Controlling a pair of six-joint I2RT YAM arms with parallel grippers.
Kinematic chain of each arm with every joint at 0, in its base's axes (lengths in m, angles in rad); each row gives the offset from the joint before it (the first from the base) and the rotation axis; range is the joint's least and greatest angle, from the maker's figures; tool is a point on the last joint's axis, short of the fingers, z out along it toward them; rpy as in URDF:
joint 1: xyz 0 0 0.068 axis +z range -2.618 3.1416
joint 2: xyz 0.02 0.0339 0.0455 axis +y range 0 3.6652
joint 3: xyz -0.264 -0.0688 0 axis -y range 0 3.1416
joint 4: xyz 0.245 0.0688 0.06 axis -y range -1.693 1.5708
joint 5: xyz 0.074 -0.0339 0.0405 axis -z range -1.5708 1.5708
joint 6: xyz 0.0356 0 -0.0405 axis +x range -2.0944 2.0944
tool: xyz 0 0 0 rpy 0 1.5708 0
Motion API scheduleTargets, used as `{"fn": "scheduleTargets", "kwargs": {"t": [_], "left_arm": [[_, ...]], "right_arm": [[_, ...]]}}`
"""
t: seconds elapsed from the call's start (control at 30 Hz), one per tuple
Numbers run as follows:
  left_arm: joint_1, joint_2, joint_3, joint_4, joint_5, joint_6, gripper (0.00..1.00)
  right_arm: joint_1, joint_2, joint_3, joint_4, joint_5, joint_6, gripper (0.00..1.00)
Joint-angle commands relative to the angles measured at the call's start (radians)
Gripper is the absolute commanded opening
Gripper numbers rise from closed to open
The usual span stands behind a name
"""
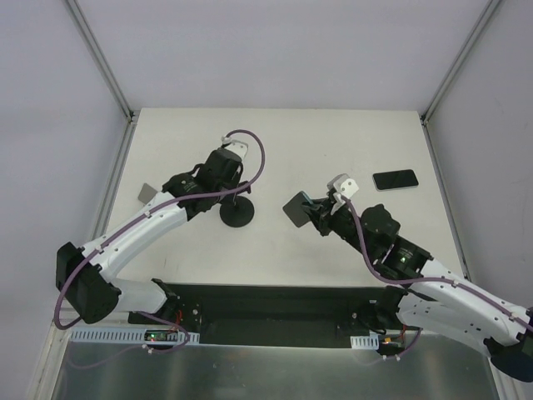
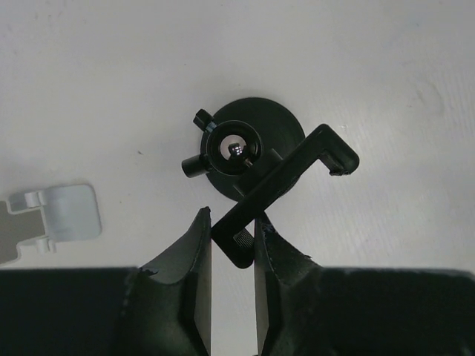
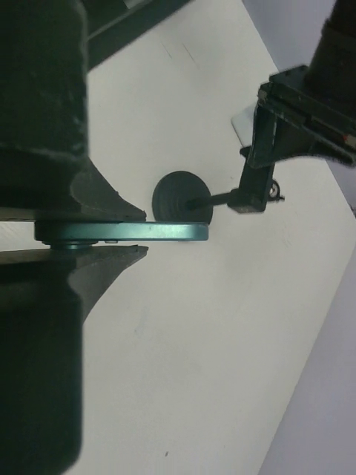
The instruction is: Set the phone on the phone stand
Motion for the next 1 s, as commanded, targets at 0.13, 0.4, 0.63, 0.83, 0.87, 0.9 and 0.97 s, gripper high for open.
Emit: {"fn": "scheduleTargets", "kwargs": {"t": [0.13,0.4,0.63,0.83,0.87,0.9,0.97], "left_arm": [[0.037,-0.092,0.003,0.07,0.265,0.129,0.59],[0.038,-0.308,-0.023,0.07,0.442,0.071,0.79],[0.02,-0.425,-0.123,0.145,1.185,0.131,0.72],[-0.041,-0.435,-0.184,0.144,1.268,0.111,0.75],[-0.06,-0.429,-0.186,0.144,1.276,0.108,0.74],[-0.078,-0.422,-0.189,0.142,1.286,0.109,0.73],[-0.135,-0.411,-0.187,0.139,1.279,0.114,0.71]], "right_arm": [[-0.001,0.1,0.144,-0.014,-0.394,-0.062,0.01],[-0.002,0.146,0.207,-0.092,-0.589,-0.062,0.01],[-0.002,0.172,0.25,-0.062,-0.825,0.022,0.01],[-0.002,0.232,0.285,-0.016,-0.967,0.11,0.01],[-0.002,0.238,0.285,0.003,-0.961,0.12,0.01],[-0.002,0.25,0.29,0.006,-0.959,0.131,0.01],[-0.001,0.266,0.302,0.013,-0.956,0.144,0.01]]}}
